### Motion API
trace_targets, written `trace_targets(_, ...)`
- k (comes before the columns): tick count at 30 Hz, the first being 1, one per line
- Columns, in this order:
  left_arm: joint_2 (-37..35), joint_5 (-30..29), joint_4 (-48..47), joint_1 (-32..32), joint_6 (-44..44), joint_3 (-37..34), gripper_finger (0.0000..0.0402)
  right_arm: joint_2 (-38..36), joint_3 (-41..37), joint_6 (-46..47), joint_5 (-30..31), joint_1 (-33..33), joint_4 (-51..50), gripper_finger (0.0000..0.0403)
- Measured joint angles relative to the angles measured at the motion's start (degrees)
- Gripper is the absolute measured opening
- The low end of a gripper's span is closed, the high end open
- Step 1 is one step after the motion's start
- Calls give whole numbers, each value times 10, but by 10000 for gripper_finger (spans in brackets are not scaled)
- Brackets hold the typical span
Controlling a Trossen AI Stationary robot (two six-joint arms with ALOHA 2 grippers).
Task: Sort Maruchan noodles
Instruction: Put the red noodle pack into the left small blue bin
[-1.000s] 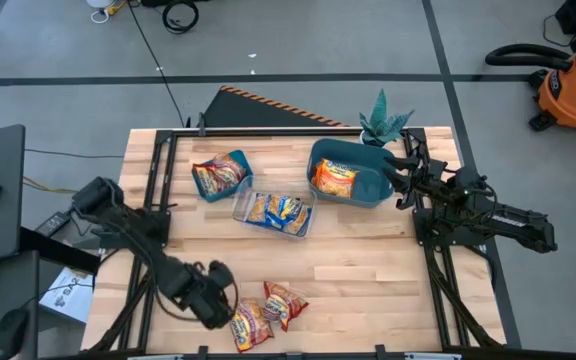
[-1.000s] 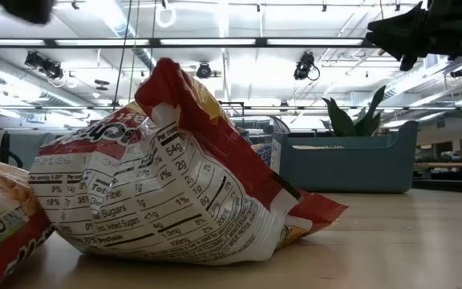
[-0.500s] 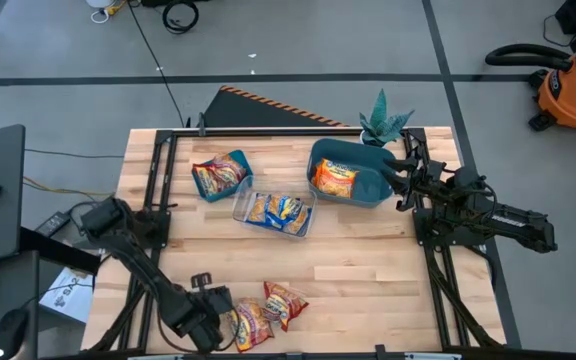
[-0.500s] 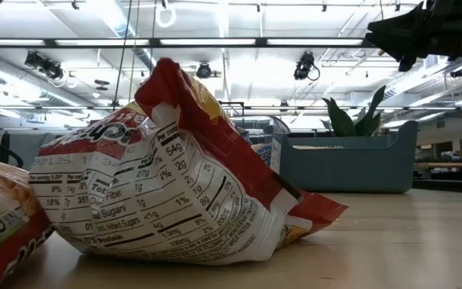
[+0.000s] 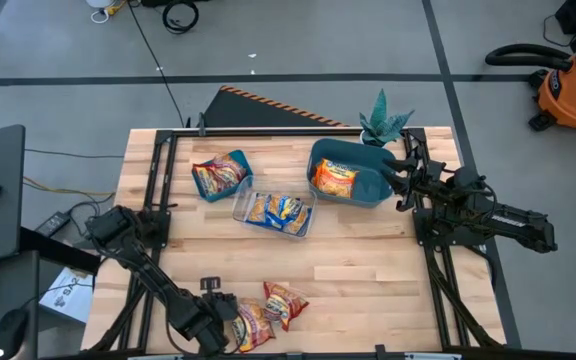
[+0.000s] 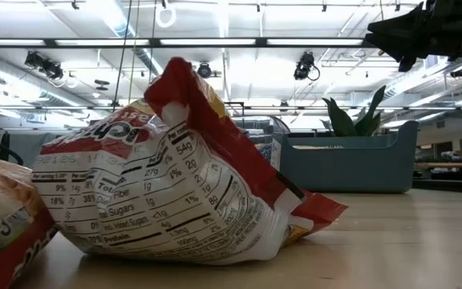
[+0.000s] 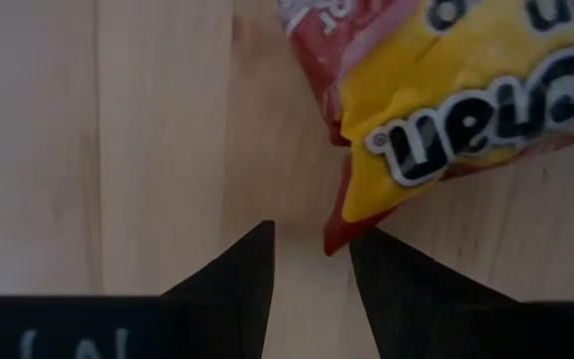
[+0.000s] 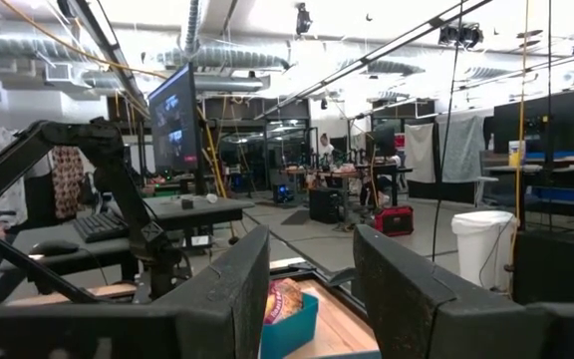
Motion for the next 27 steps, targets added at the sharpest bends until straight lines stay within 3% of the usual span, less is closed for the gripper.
trace_targets(18,-1,-16,26,0,-55,0,139,0,0,0,0,0,0,153)
trace_targets(27,-3,0,33,1,-81,0,42,0,0,0,0,0,0,153)
